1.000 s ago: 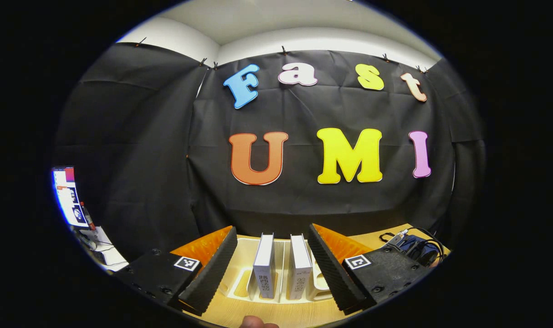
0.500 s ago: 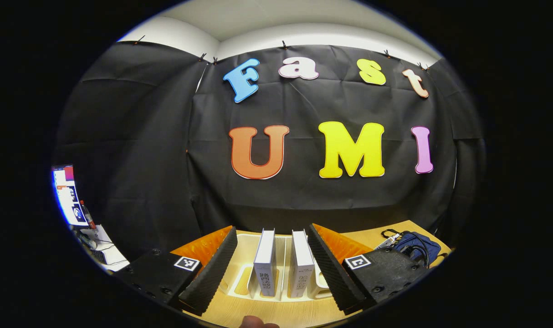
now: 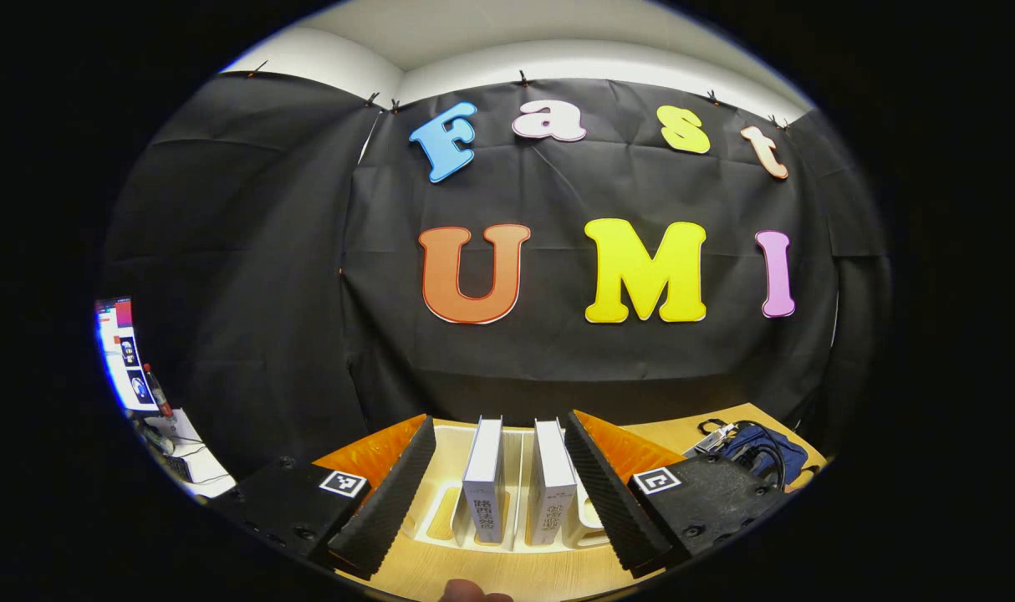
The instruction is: Open the schoolbag, grab two books from the bookshelf and put them into the schoolbag.
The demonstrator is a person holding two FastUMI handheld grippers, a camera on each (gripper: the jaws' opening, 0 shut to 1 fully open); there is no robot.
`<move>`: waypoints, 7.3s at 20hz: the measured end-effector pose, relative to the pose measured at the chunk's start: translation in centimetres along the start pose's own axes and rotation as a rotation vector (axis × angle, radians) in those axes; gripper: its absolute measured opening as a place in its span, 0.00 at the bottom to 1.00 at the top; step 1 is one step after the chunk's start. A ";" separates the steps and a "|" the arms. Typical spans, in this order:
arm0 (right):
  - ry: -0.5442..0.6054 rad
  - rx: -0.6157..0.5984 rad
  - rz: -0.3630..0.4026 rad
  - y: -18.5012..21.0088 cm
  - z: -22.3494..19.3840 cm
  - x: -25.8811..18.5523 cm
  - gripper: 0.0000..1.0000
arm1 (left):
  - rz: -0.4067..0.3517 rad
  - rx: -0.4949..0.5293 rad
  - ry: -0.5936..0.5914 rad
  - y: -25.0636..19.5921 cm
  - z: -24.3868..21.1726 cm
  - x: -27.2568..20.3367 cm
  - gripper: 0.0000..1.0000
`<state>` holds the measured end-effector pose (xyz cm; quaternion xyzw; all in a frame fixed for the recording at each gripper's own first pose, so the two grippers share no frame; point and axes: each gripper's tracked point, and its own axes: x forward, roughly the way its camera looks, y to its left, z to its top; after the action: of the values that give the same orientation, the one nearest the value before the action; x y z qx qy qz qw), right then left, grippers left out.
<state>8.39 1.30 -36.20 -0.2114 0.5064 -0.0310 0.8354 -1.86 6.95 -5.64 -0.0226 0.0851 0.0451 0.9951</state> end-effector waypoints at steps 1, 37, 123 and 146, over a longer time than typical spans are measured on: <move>0.005 0.003 0.013 0.0 0.0 -0.1 0.08 | -0.001 -0.002 0.005 -0.2 -0.1 0.1 0.99; -0.220 0.164 0.177 -23.9 3.3 -11.4 0.00 | -0.184 0.139 0.876 -6.6 -11.0 12.4 0.98; -0.251 0.262 0.193 -25.0 2.1 -13.8 0.00 | -0.641 -0.640 1.152 -36.7 -15.9 -0.9 0.40; -0.265 0.177 0.195 -21.6 4.2 -15.5 0.03 | -0.821 -0.977 1.134 -48.5 -25.7 3.9 0.40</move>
<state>7.99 -12.85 -13.33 -0.0892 0.4053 0.0337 0.9092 2.26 -42.28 -29.78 -0.4974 0.5263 -0.3059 0.6181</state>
